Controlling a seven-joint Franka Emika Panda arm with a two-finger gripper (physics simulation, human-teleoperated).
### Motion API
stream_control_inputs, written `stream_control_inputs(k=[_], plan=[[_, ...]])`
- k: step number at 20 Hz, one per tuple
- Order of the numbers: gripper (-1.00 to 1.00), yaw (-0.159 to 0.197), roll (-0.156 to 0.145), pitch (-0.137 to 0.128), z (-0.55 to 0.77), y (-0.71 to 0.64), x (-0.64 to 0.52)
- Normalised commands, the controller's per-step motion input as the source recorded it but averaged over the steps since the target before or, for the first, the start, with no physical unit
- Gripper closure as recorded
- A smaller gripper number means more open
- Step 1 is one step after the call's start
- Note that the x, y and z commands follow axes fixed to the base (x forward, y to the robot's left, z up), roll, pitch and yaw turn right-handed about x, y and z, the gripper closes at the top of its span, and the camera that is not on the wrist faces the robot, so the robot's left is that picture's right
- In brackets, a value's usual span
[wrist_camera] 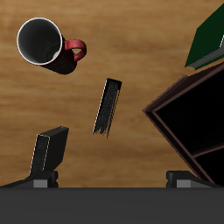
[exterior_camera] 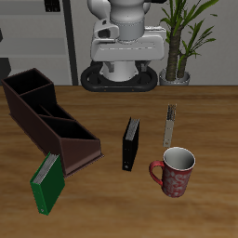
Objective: Place the red mug into the right desk caddy's right compartment
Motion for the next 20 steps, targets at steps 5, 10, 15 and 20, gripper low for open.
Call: stream_control_inputs(k=[5, 10, 15, 20], plan=[[-1.0, -0.01, -0.076, -0.05, 0.1, 0.22, 0.13], [-1.0, 0.017, 0.029, -0.012, 0.06, 0.48, 0.25], [-1.0, 0.004, -0.008, -0.012, 0.12, 0.48, 0.36], [-1.0, 0.002, 0.004, -0.011, 0.08, 0.42, 0.33]])
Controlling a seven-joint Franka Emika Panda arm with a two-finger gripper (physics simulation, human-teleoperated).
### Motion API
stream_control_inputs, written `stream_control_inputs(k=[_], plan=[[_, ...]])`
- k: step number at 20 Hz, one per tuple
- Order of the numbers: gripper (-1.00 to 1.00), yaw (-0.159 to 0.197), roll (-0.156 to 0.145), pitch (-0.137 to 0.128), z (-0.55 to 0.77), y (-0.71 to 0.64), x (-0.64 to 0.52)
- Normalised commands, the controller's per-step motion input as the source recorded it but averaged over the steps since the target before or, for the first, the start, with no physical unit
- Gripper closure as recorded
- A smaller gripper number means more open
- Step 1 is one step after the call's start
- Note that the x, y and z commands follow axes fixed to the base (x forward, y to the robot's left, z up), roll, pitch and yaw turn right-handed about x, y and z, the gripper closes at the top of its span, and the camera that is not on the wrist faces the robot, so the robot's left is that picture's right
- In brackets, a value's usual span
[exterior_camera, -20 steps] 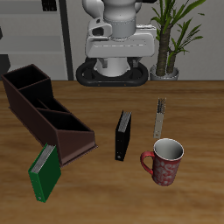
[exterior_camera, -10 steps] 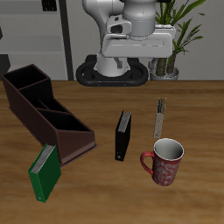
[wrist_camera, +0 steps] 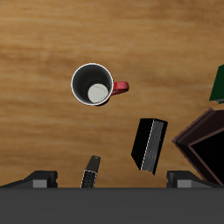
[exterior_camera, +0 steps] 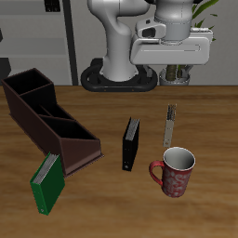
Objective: Place the red mug into the right desk caddy's right compartment
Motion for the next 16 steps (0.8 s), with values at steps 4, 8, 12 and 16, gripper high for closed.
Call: stream_control_inputs(k=[4, 8, 12, 16], plan=[[-1.0, 0.002, 0.0, -0.039, 0.06, 0.38, 0.39], [-1.0, -0.012, 0.011, -0.046, 0.06, 0.15, 0.35], [-1.0, -0.065, -0.057, 0.018, -0.13, 0.01, 0.38], [-1.0, 0.005, 0.015, 0.03, -0.22, 0.08, 0.15]])
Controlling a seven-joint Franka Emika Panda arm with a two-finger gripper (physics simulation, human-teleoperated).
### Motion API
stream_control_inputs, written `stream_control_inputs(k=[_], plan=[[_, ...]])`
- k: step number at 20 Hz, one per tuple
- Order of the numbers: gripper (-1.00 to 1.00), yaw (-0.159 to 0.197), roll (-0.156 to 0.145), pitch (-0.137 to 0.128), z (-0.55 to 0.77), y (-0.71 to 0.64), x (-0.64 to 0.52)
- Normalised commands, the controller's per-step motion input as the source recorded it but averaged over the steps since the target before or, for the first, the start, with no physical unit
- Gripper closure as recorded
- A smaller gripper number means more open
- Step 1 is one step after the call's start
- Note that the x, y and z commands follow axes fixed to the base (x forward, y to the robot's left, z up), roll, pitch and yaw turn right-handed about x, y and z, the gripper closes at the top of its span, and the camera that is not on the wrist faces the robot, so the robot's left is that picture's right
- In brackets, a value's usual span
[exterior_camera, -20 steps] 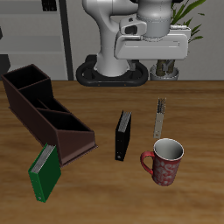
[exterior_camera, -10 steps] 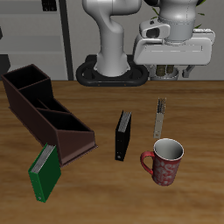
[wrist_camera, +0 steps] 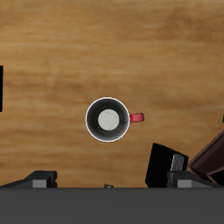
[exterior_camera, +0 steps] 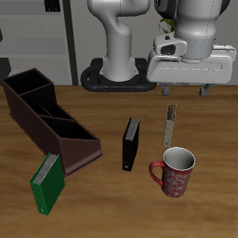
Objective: Place the red mug into the right desk caddy's right compartment
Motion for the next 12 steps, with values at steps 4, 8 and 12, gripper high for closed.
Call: stream_control_inputs(k=[4, 8, 12], plan=[[-1.0, 0.01, 0.019, -0.006, -0.1, 0.05, 0.02], [-1.0, 0.03, 0.042, -0.009, 0.14, 0.06, -0.02], [-1.0, -0.01, -0.004, 0.002, 0.12, -0.03, 0.03]])
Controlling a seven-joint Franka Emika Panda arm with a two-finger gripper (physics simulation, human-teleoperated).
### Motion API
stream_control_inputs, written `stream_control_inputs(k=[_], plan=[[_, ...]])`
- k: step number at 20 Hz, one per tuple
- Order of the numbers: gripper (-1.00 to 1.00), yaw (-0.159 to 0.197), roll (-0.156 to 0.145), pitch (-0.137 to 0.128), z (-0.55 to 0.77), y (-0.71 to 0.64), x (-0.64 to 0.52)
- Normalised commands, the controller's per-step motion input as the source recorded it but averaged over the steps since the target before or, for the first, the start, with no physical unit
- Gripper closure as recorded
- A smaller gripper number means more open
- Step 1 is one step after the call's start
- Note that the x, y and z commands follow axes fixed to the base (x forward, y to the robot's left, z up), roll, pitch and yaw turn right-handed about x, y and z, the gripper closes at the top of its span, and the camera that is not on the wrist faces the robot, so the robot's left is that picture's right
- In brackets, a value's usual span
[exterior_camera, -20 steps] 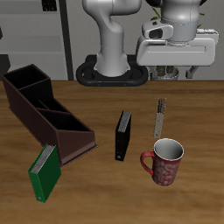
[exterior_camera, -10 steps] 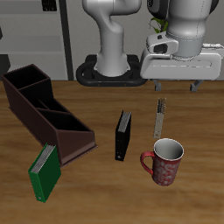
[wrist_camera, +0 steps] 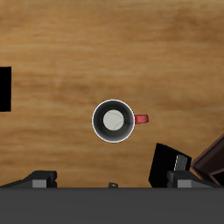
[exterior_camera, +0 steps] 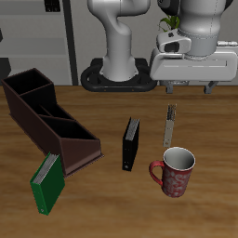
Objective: Place the red mug into the right desk caddy's right compartment
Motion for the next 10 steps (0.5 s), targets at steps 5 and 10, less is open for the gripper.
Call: stream_control_inputs(k=[5, 10], plan=[[-1.0, -0.017, -0.019, 0.027, -0.16, -0.03, 0.16], [-1.0, -0.026, 0.0, 0.013, -0.35, 0.05, 0.19]])
